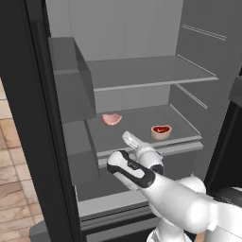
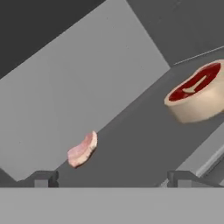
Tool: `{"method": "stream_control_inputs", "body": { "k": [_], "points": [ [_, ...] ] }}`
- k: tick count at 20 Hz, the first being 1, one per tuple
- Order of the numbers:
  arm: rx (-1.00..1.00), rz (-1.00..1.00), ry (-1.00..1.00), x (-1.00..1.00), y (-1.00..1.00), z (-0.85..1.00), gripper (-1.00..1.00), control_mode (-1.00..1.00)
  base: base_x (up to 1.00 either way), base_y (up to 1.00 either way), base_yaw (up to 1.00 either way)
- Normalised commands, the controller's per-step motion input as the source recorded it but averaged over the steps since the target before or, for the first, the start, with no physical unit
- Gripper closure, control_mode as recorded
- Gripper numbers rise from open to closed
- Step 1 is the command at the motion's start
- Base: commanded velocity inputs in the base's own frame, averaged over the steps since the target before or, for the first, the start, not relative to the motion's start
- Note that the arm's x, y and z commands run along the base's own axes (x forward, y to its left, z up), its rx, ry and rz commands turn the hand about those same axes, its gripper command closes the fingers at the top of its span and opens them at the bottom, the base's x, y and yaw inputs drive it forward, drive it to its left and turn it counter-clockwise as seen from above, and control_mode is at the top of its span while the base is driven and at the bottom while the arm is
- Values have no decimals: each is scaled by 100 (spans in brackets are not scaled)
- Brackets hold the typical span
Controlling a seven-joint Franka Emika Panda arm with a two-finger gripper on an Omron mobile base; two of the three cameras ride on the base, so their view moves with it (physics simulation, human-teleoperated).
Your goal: Place the steak on the counter behind the older steak on the same shelf of the fridge to maintain FIFO order. Close the fridge door when finished.
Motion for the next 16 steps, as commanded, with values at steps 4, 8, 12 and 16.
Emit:
{"method": "stream_control_inputs", "body": {
  "k": [4, 8, 12, 16],
  "points": [
    [-4, -7, 23, -55, -21, 100, -100, -100, 0, 0, 0],
    [-7, -6, 15, -47, -10, 100, -100, -100, 0, 0, 0],
    [-10, -7, 1, -49, -6, 100, -100, -100, 0, 0, 0],
    [-14, -6, -1, -64, -12, 100, -100, -100, 0, 0, 0]
  ]
}}
